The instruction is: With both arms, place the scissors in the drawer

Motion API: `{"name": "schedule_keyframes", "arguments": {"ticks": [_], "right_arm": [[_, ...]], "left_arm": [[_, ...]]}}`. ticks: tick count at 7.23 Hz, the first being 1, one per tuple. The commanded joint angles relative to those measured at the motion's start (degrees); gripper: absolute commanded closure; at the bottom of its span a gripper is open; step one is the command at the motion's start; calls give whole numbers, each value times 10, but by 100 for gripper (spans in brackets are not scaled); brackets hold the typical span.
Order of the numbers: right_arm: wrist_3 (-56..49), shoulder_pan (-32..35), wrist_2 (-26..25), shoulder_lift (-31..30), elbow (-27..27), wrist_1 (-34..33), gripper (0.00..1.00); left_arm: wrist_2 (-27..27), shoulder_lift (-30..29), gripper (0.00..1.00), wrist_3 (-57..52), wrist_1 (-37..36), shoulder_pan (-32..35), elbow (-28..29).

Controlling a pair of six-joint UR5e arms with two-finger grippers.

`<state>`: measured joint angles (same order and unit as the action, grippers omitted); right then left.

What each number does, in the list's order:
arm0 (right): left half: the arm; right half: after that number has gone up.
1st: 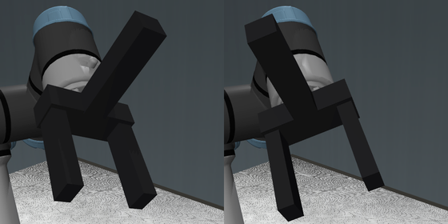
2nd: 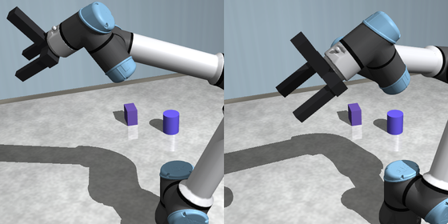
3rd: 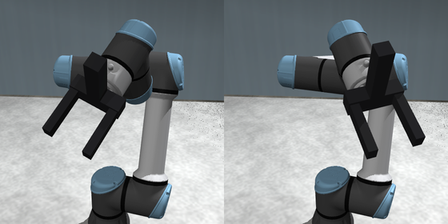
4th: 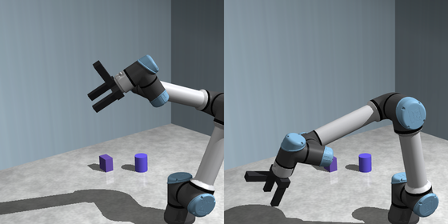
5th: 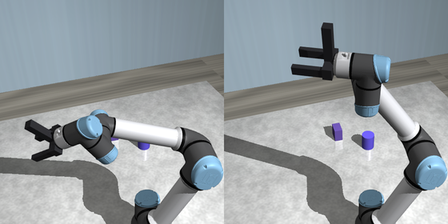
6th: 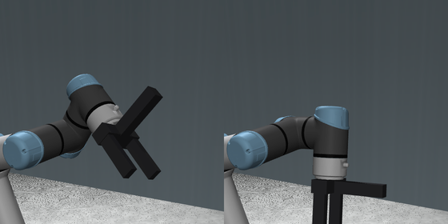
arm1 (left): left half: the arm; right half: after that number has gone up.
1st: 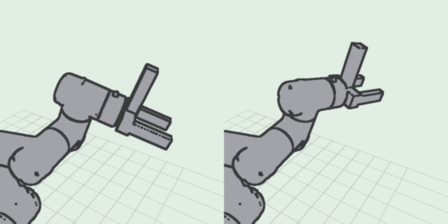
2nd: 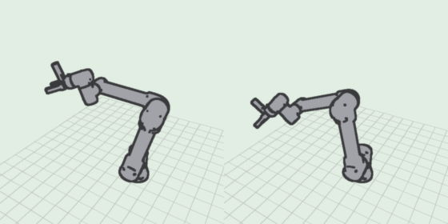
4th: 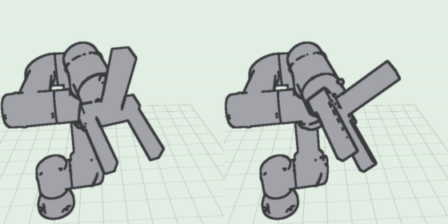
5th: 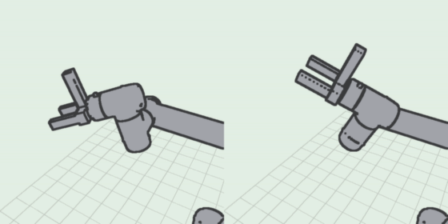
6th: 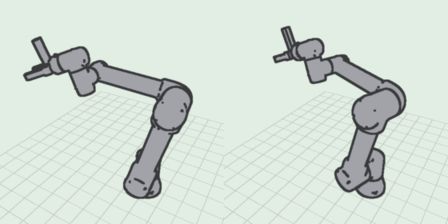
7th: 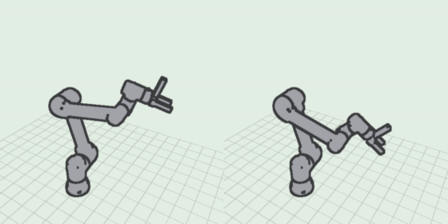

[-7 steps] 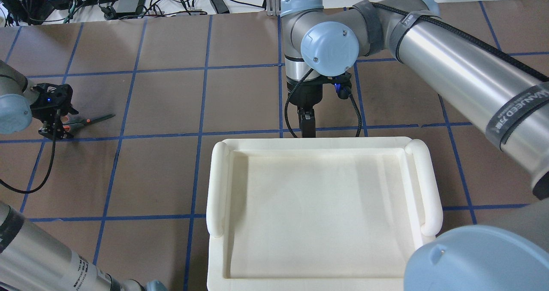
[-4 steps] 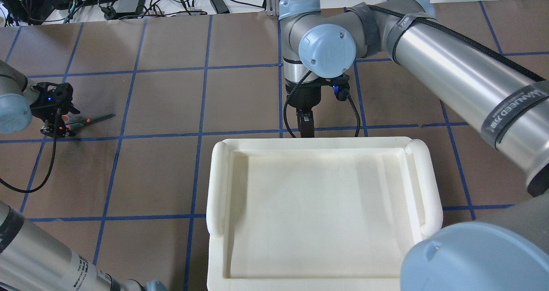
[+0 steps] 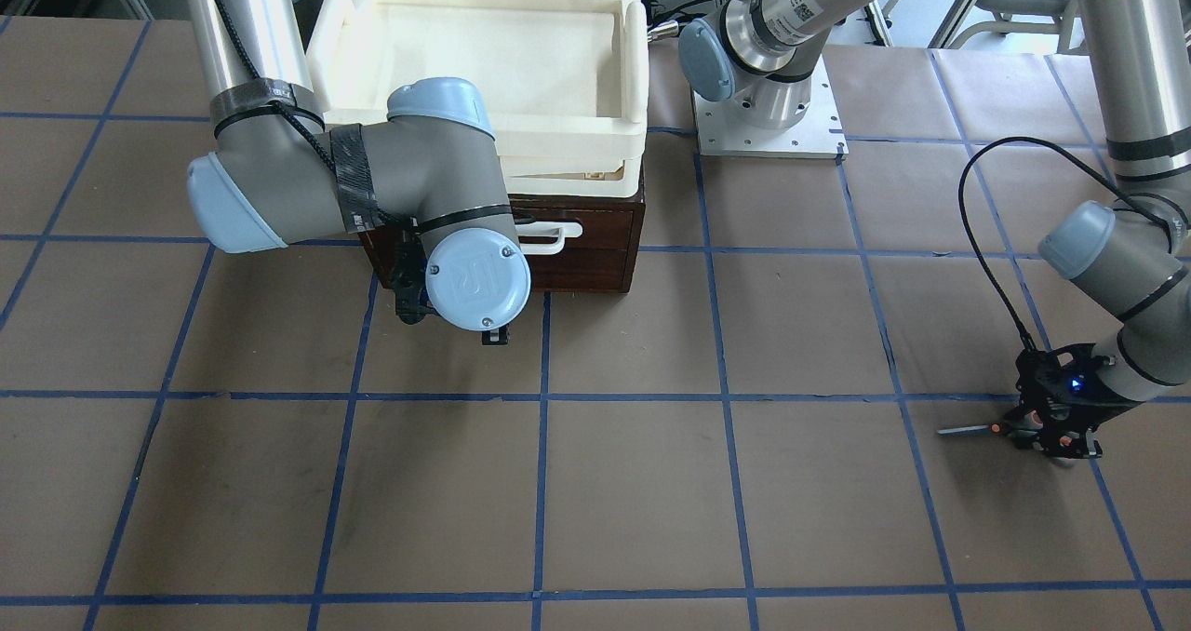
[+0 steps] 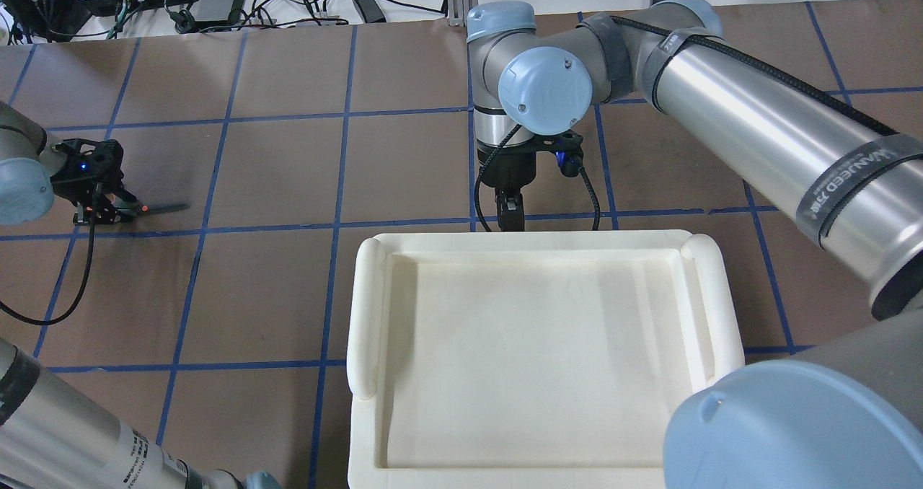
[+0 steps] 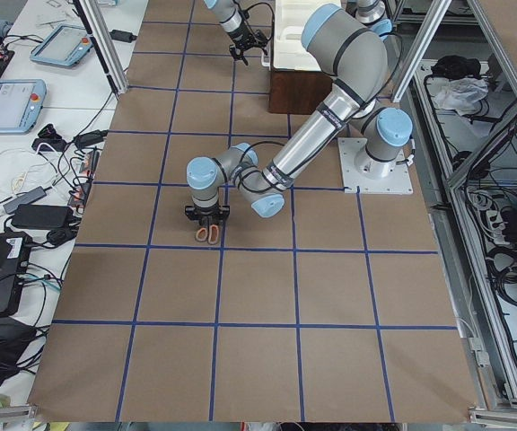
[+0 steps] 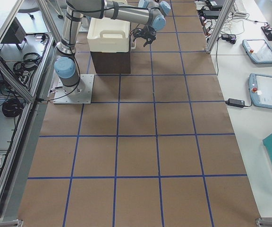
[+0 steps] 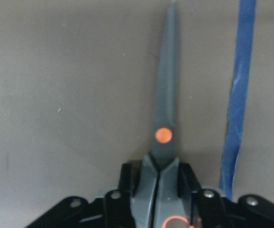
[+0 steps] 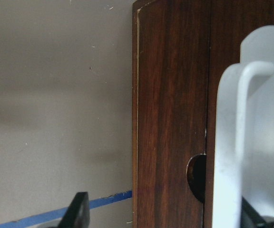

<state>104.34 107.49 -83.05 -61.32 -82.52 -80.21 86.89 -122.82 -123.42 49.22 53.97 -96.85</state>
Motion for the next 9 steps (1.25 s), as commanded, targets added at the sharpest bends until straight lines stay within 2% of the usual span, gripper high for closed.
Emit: {"name": "schedule_keyframes", "arguments": {"ticks": [1,2,4,5,7,9], "right_arm": [[-6,0,0,1,-17,-6,0],[-10,0,-1,1,-17,-9,0],[-16,-1,-4,1,-15,-76,0],[-22,-1,-9,1,-11,-89,0],[-47,-3,-15,-1,-9,-110,0],[-59,-4,-28,1,-7,-129,0]], "left_arm": [[-1,1,75,-2,0,0,1],[-1,5,77,-2,0,0,1],[-13,14,85,0,1,2,1],[-15,18,100,-1,2,4,3],[-14,40,100,0,8,11,3],[-9,80,100,1,46,30,8]]}}
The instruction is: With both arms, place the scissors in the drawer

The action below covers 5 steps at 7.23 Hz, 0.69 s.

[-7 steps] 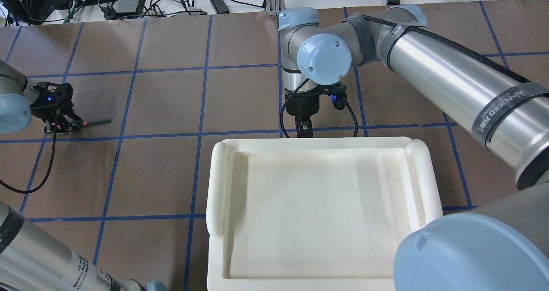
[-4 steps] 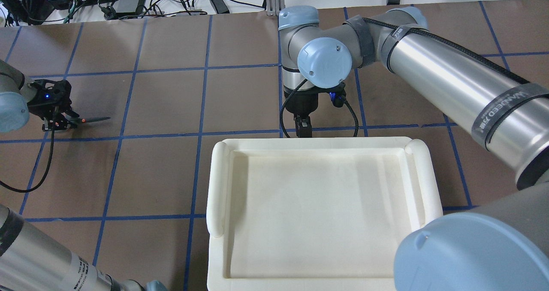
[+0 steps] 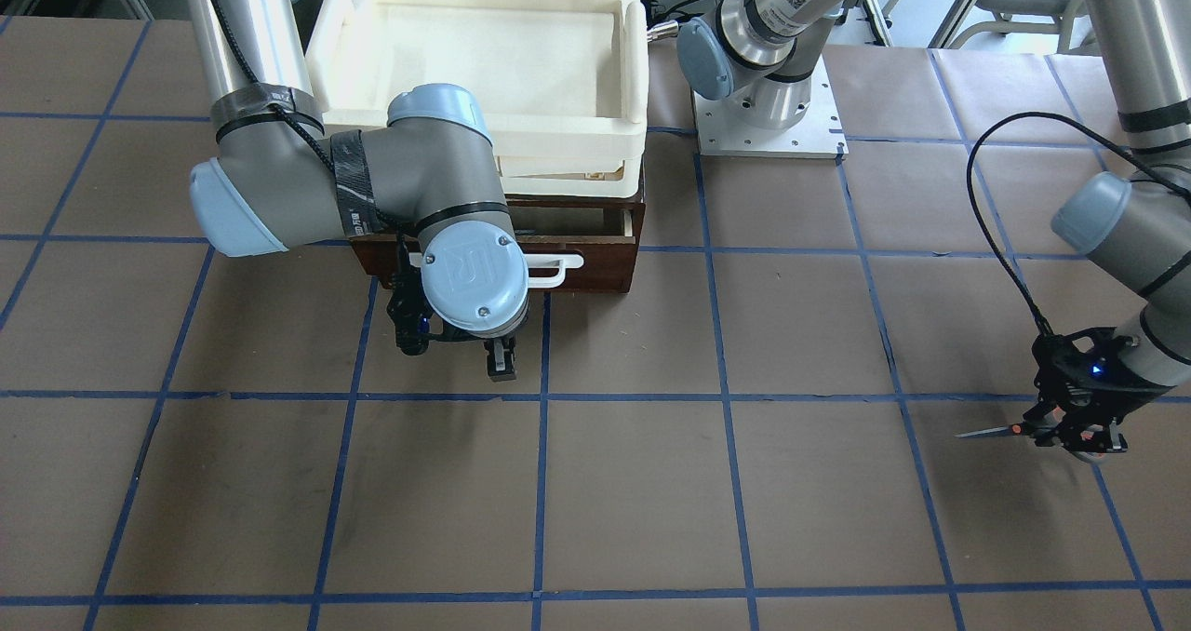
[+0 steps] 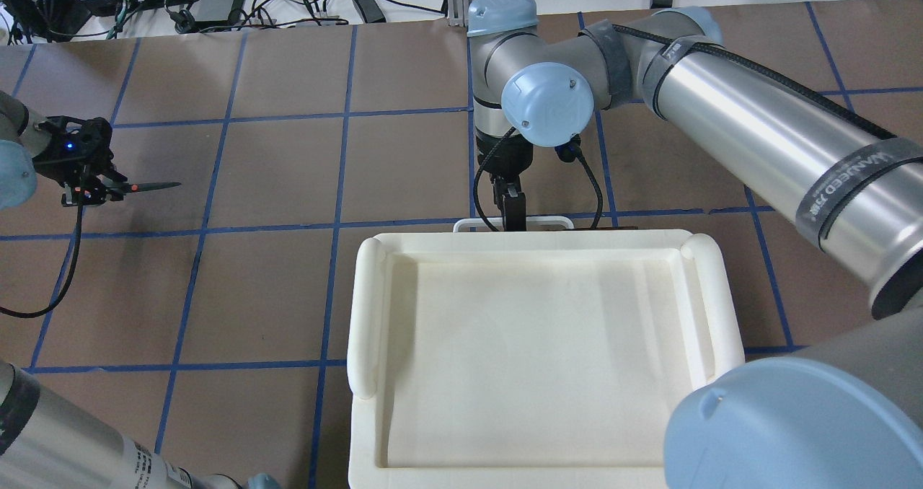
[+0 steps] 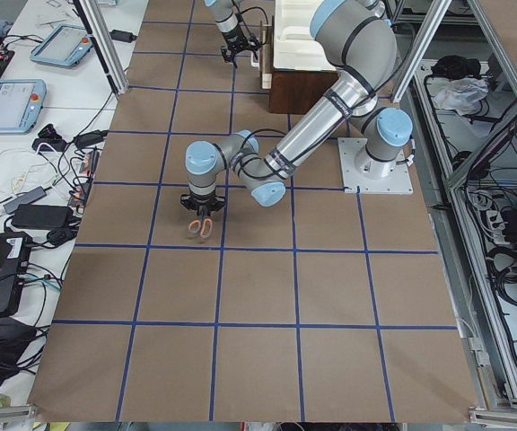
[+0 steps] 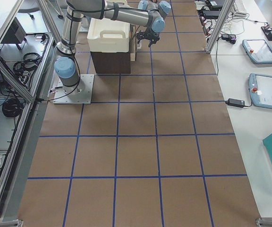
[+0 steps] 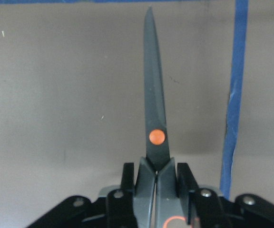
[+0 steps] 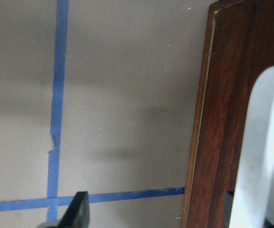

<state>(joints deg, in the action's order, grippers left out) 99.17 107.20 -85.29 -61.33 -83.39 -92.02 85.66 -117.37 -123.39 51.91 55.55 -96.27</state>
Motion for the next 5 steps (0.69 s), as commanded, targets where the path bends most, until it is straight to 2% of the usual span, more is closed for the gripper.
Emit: {"name": "schedule_keyframes", "arguments": {"ticks": [1,3,5], "right_arm": [[-19,-1,-6,2,11,-11,0],[-32,-4,-6,4,25,-11,0],[-53,-6,-8,4,28,-20,0]], "left_arm": [[10,52,100,5,49,36,5],[17,88,100,10,118,55,33],[33,114,100,11,154,87,51]]}}
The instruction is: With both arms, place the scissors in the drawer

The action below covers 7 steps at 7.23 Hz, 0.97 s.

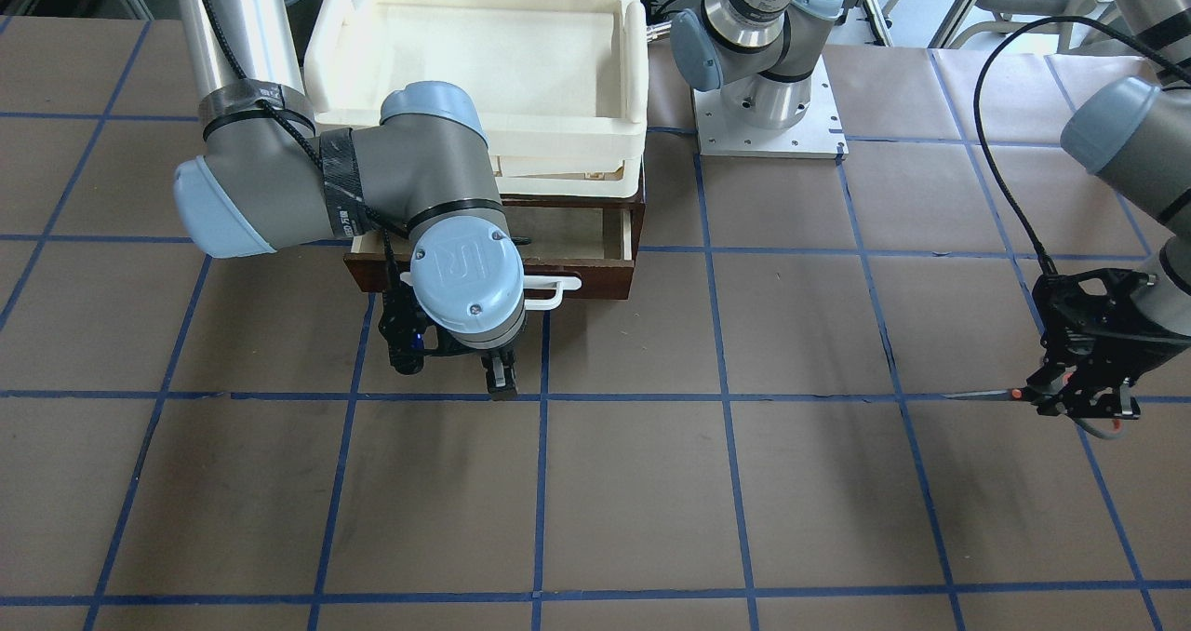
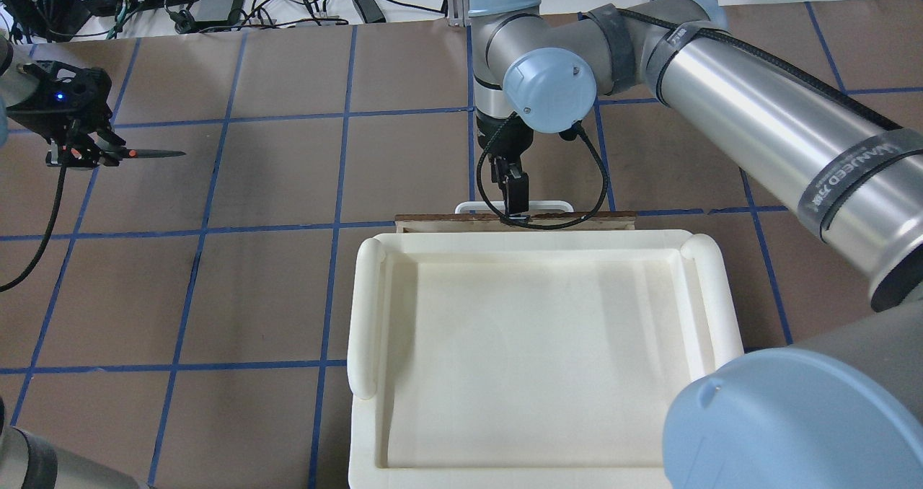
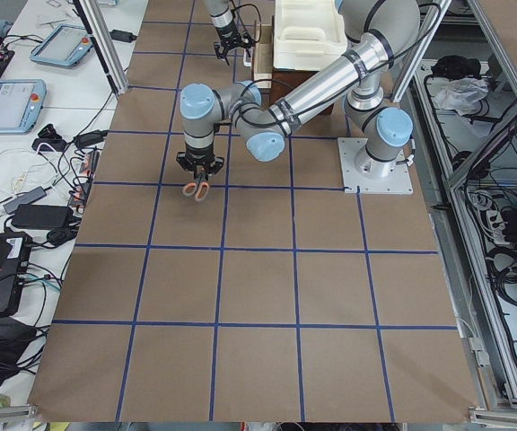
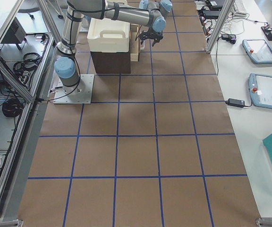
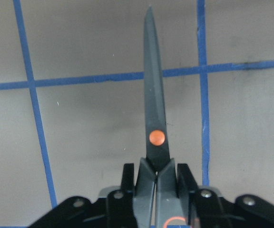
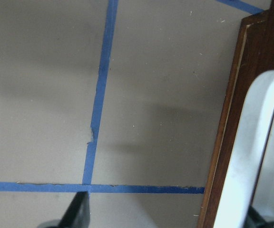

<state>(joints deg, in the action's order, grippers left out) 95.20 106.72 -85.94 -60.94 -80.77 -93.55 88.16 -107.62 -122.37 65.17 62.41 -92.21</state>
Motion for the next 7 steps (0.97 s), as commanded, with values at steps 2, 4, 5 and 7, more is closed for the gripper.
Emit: {"name": "schedule_keyframes", "arguments": {"ticks": [2,4,5,7], "right_arm": [[-32,-2,-9,1,2,-22,0],[-42,-2,-9,7,11,-30,0],[-43,-2,-10,18,27,-30,0],[-61,-2,-10,24,40,-30,0]], "left_arm": [[8,43,100,52,54,50,12],[10,82,100,118,111,116,16],[11,101,100,170,160,139,32],[13,124,100,209,197,168,37]]}}
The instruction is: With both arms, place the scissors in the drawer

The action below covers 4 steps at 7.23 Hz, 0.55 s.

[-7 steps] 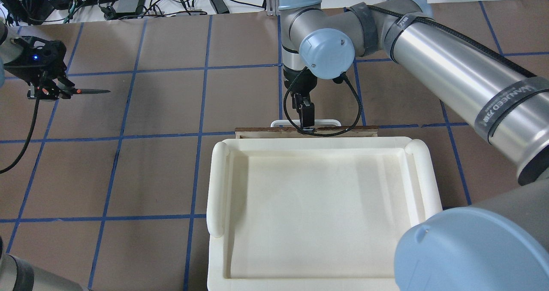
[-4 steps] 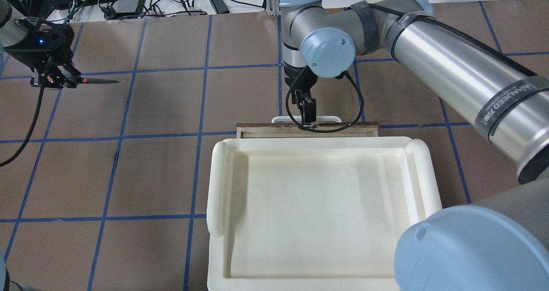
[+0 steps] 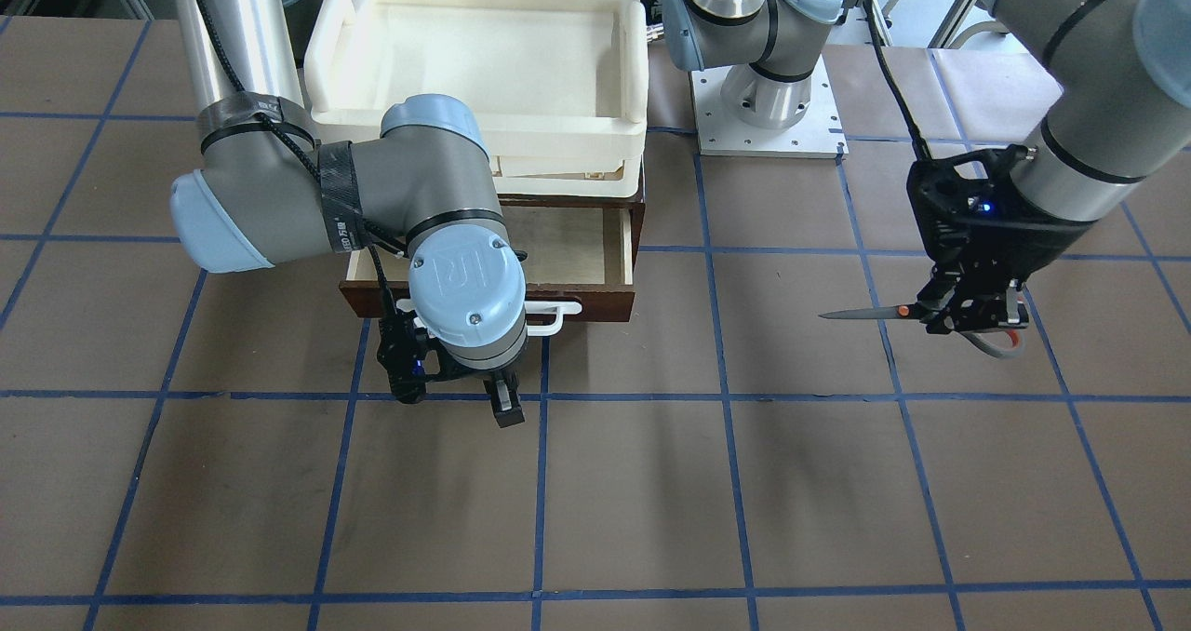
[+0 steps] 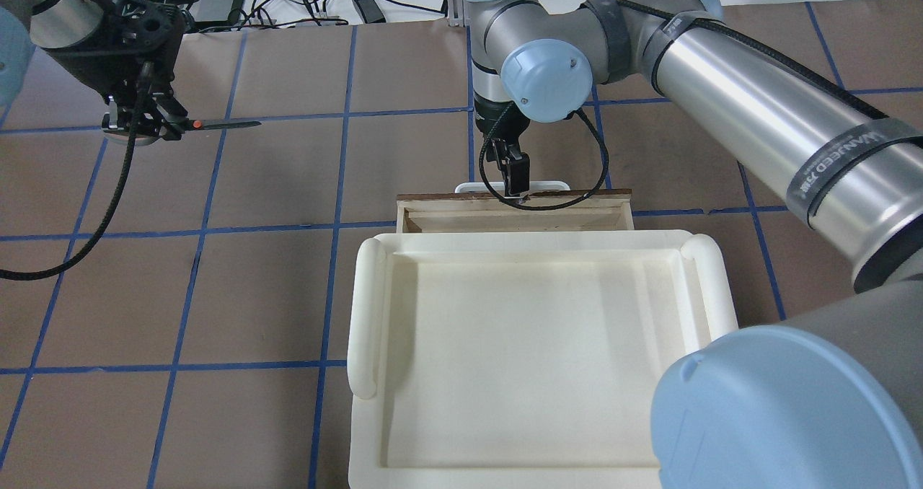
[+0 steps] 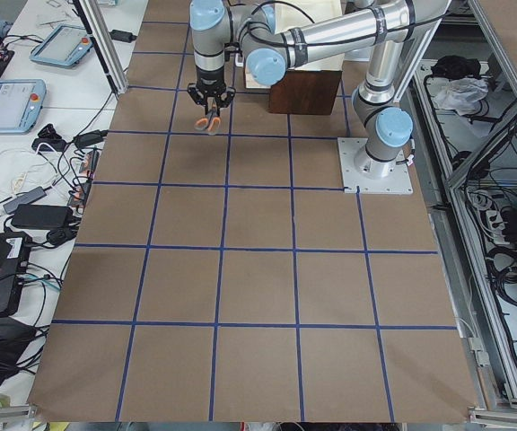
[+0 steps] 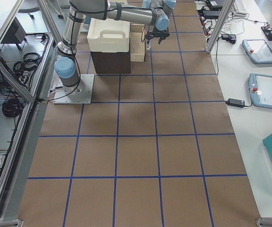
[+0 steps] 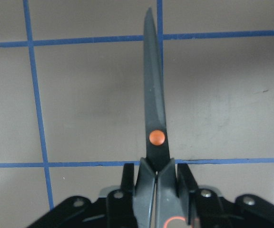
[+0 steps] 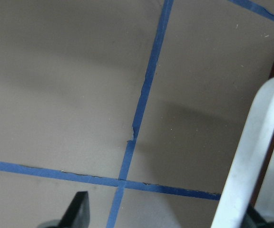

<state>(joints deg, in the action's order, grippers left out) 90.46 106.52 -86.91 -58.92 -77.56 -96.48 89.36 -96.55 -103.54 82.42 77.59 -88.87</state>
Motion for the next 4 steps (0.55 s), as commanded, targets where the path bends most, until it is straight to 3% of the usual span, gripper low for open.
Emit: {"name": "schedule_keyframes", "arguments": {"ticks": [1,4], "right_arm": [[-23,-4,0,5,10,0,0],[-45,-18,1,9,12,-18,0]], "left_arm": [[1,11,100,25,32,19,3],[5,10,100,25,27,19,5]]}}
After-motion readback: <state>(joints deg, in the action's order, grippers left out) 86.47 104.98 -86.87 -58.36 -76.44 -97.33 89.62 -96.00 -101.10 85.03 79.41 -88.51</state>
